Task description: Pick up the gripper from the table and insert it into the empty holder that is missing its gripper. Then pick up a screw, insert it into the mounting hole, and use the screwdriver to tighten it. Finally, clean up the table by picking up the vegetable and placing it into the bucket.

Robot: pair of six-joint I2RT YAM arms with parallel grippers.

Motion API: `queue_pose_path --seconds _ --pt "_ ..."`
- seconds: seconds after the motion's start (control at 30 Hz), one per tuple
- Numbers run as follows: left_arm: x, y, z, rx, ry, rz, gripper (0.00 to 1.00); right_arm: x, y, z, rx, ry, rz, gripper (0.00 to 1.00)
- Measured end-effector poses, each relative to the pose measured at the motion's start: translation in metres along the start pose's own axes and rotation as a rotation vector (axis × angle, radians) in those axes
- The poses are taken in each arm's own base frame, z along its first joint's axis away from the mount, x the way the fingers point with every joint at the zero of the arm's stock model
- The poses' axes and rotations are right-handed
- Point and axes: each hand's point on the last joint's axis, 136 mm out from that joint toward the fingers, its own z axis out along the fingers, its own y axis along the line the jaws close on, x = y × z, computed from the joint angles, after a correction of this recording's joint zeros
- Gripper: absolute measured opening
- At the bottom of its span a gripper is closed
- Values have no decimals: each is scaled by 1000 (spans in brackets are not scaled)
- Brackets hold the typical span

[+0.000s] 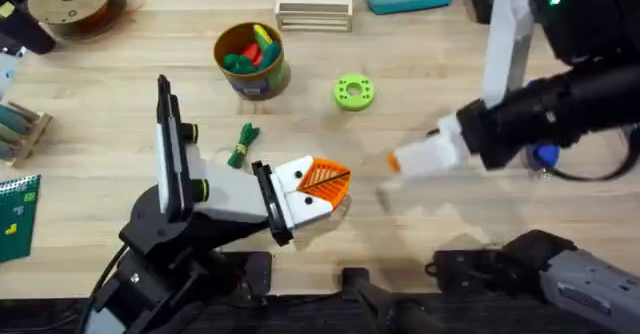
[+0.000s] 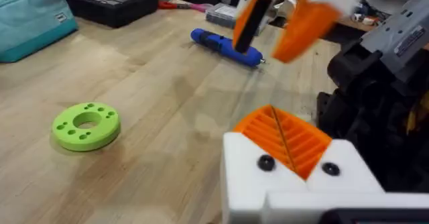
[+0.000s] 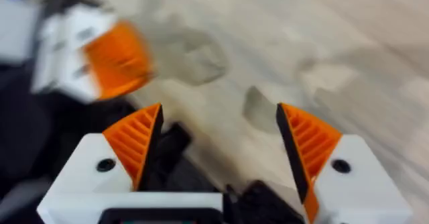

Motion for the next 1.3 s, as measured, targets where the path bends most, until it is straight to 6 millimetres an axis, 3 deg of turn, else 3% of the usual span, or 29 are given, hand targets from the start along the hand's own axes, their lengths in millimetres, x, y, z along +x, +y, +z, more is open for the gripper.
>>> queue_pose_path --seconds 0.13,0.33,0.47,0.63,0.8,0.97,1.13,1.3 --pt "0 0 0 0 0 0 4 -15 -60 -8 200 -64 169 990" --pt "0 0 0 0 0 0 4 -26 -159 -41 426 -202 428 991" --pt "0 0 0 0 0 0 4 -5 -221 -61 531 -213 577 991" --pt "0 0 0 0 0 0 4 30 -283 -68 587 -163 707 990" --pt "0 0 0 -3 0 0 4 45 -322 -60 607 -117 697 990" --pt "0 1 0 -3 0 0 4 34 -351 -59 652 -160 631 990" --pt "0 1 0 -3 0 0 4 31 -362 -54 659 -163 609 989" --pt "0 1 0 -3 0 0 4 42 -371 -40 631 -119 639 989"
